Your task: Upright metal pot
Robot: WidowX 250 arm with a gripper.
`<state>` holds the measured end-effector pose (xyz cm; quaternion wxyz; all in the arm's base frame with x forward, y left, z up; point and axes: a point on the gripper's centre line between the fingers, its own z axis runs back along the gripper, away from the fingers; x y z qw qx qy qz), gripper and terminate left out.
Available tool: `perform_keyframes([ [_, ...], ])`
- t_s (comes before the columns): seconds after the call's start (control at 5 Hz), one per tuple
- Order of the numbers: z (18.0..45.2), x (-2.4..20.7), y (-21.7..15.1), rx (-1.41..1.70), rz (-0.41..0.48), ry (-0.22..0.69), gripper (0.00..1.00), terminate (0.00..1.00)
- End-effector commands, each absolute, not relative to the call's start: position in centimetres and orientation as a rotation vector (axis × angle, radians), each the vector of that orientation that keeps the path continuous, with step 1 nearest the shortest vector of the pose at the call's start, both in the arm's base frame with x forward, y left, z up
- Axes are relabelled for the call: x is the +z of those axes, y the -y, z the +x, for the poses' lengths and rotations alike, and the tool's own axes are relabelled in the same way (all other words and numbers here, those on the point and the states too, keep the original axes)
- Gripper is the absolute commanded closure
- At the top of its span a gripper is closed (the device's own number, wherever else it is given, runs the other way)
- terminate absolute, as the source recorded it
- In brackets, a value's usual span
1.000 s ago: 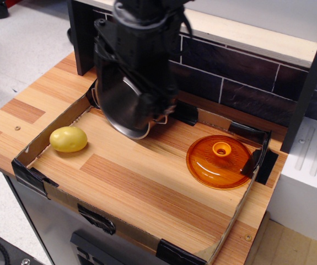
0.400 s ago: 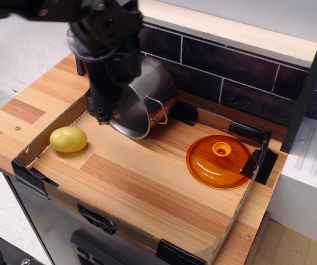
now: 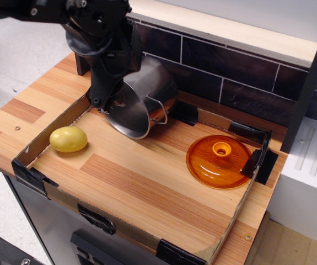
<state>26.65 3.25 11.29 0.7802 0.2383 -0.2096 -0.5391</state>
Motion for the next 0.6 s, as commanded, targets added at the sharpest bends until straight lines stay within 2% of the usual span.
perform_keyframes([
  [0.0,28.6,10.5,-2.9,-1.199,0.552,0.439,0.0,0.0],
  [0.2,29.5,10.0,-3.1,-1.195,0.55,0.434,0.0,0.0],
  [0.4,30.6,10.0,-3.3,-1.177,0.598,0.432,0.0,0.0],
])
